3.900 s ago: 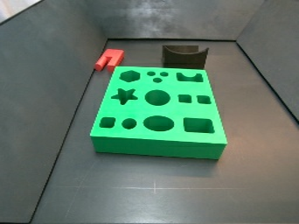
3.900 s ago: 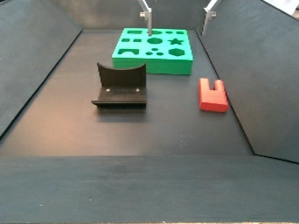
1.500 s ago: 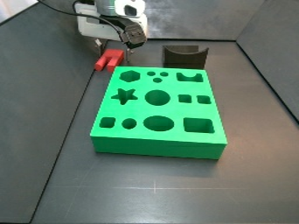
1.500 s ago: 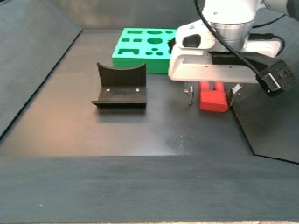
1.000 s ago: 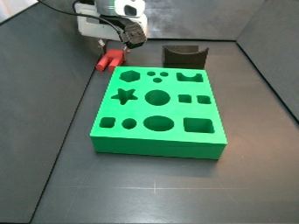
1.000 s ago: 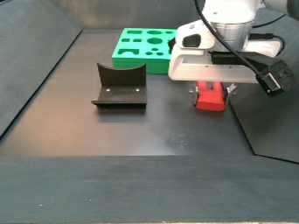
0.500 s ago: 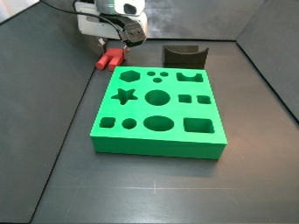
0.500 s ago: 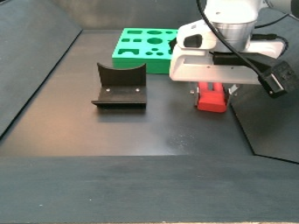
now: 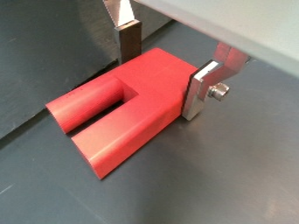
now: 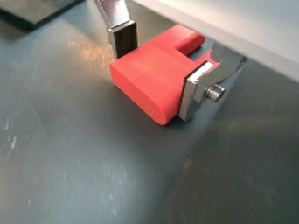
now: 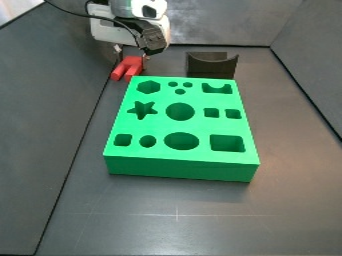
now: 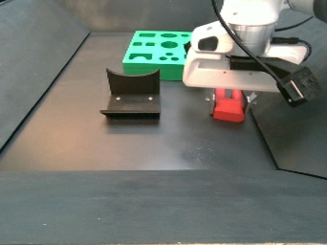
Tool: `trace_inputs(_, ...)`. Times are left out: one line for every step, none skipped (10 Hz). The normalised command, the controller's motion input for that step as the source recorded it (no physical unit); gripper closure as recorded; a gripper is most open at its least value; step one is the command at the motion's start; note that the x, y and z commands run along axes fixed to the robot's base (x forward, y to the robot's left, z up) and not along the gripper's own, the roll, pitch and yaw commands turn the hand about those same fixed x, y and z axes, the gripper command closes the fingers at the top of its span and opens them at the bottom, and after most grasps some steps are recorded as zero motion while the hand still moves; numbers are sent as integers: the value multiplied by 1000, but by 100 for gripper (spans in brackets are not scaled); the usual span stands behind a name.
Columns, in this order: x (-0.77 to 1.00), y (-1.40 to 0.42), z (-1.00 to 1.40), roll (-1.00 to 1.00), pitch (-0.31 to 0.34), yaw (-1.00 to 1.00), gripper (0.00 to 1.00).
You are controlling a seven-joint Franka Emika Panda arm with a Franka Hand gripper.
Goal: Pick up the square-circle object. Move up. Rotate the square-circle object. Place the square-circle object on the fixture. Regrasp the square-circle object. Move to above the board. Insert the square-circle object.
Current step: Move up, then rotate the square-circle object.
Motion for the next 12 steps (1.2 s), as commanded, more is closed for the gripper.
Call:
trace_inputs(-80, 66, 781, 4, 54, 35, 100)
trace_inputs(-63, 48, 687, 14, 67, 15, 100)
trace_inputs(-36, 34, 572, 28, 81, -2, 100)
trace_inputs(-24, 26, 447, 46, 81, -13, 100)
trace_inputs(-27, 21, 358, 57, 76, -14, 100)
trace_inputs(-31, 10, 186, 80, 60, -15, 100)
trace_inputs(987, 158, 833, 0, 0, 0, 100)
trace_inputs(939, 150, 759, -1, 36, 1, 100)
trace_inputs(820, 123, 666, -8, 84, -4, 100)
trace_inputs(498, 51, 405, -10, 106, -11, 100)
trace_inputs(291, 16, 235, -10, 103, -8, 100)
trace_inputs(0, 0, 0, 0, 0, -1000, 100)
